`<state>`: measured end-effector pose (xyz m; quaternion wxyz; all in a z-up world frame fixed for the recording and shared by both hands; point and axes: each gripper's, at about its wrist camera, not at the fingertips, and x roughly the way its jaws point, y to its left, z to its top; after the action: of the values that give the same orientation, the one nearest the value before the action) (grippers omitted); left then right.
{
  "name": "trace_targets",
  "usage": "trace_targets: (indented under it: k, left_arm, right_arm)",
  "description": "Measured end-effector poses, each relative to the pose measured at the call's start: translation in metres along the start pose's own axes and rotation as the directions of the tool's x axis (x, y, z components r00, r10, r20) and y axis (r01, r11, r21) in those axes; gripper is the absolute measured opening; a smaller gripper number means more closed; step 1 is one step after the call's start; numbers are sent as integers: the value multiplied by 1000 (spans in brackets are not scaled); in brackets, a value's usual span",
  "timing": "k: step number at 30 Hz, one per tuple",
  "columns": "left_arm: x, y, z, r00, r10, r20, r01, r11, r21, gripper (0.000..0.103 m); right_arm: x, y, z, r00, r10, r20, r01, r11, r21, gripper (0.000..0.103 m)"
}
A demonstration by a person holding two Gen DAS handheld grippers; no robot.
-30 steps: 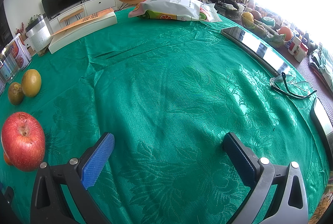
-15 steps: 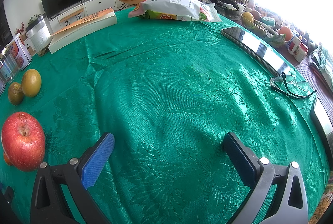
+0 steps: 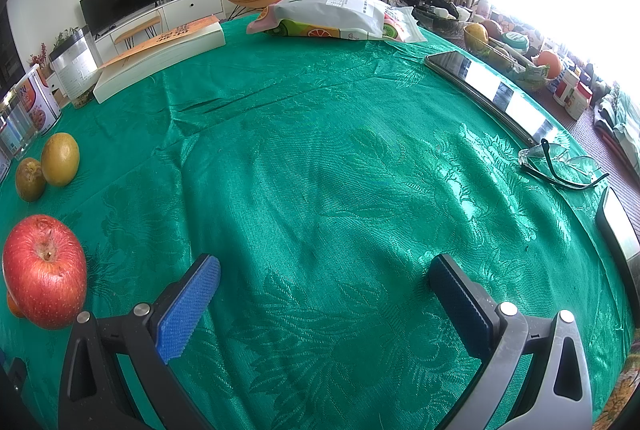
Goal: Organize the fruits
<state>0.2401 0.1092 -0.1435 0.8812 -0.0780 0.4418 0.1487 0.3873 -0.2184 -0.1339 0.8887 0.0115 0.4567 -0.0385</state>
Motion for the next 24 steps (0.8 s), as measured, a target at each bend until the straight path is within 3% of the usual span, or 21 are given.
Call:
trace_targets:
  k: [24]
  left_arm:
    - [0,-1,0,1000,1,0,-1,1000,1,99]
  right_arm:
    - [2,2,4,999,-31,-28,32,999,38,103]
